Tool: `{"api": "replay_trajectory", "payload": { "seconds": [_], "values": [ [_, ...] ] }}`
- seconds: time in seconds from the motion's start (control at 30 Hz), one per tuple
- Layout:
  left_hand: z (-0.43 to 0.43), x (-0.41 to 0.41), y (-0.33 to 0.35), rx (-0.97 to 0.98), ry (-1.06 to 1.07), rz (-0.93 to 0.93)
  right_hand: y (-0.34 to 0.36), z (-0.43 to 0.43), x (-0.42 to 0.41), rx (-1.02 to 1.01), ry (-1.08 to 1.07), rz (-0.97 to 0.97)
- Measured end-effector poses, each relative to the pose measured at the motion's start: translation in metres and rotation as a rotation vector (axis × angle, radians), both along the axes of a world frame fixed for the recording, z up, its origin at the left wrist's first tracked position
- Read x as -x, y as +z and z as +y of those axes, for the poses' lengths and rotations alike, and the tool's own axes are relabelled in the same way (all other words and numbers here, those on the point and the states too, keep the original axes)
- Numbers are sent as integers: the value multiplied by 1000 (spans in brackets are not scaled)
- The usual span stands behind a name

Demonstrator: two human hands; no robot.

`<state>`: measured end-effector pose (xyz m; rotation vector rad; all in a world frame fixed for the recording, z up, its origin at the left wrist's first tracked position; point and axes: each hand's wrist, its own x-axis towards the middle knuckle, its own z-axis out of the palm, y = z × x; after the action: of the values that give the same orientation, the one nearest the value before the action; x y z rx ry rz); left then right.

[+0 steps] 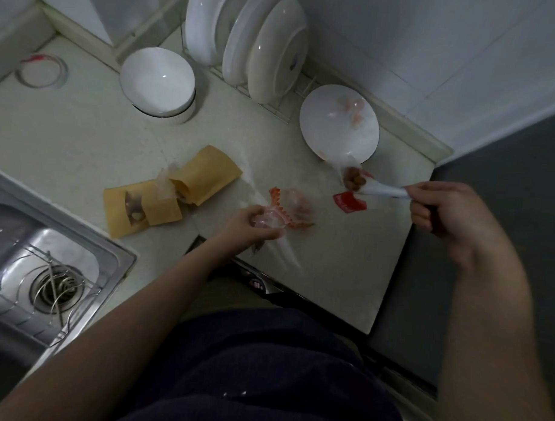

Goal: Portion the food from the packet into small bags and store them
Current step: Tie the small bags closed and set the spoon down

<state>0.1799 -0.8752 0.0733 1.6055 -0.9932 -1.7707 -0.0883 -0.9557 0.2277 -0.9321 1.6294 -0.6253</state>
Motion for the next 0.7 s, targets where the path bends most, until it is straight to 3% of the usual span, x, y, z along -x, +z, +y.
{"api": "replay_trajectory", "payload": {
  "seconds": [0.4,0.7],
  "values": [
    [7,3,33,288,34,-9,3,13,-21,41,11,-88],
    [7,3,66,532,137,-47,16,28,-48,133,230,-49]
  ]
}}
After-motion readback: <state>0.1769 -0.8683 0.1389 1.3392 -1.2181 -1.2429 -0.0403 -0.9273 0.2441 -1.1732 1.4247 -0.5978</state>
